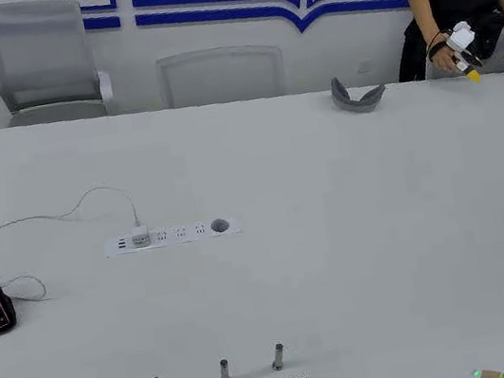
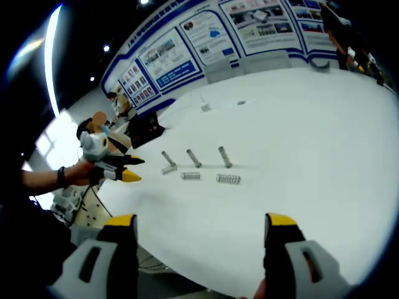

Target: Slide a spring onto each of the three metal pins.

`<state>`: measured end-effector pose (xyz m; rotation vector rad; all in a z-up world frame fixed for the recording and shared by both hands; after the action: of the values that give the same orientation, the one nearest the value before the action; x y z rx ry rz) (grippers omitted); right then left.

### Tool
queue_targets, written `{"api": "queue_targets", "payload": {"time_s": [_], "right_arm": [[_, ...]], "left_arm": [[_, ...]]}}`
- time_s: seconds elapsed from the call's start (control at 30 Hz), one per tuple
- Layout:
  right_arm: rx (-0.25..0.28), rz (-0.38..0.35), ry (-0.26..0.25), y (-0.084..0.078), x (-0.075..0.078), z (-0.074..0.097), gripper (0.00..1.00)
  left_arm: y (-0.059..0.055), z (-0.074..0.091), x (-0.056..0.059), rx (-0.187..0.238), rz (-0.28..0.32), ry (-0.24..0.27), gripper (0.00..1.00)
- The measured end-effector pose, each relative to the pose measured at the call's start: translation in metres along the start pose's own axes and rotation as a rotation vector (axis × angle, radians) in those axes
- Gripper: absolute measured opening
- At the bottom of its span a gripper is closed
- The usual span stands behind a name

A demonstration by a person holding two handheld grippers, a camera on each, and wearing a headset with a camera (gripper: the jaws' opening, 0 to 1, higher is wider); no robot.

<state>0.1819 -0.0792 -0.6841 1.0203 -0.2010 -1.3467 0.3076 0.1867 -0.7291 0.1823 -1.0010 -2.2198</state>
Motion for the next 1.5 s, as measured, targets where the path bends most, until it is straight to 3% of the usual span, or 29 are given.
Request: {"api": "queue_targets", "payload": {"time_s": [0.47, 0.97, 1.13, 1.33, 1.5], "right_arm": [[0.008, -0.011, -0.013, -0.003, -0.003, 0.009, 0.85], [-0.019, -0.015, -0.002, -0.015, -0.005, 0.01, 0.85], [-0.028, -0.016, 0.001, -0.017, -0.004, 0.011, 0.85], [-0.032, -0.02, -0.002, -0.018, 0.001, 0.012, 0.85], [-0.036, -0.022, 0.002, -0.02, 0.002, 0.011, 0.85]], "left_arm": [[-0.006, -0.031, 0.005, -0.026, 0.001, -0.013, 0.51], [0.002, -0.063, -0.011, -0.011, 0.036, 0.051, 0.28], [0.002, -0.07, -0.011, -0.024, 0.017, 0.062, 0.24], [-0.005, -0.073, -0.014, -0.066, -0.044, 0.094, 0.19], [-0.008, -0.072, -0.011, -0.067, -0.076, 0.108, 0.13]]}}
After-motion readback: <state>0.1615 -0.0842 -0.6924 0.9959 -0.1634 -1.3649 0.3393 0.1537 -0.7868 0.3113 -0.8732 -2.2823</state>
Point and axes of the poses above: the centre of the closed fingertips' face, and the gripper's own axes: z roughly backward along the fingers, x roughly to its right, y roughly out of its top, the point moved 2 cm from there along z, roughly backward along the fingers
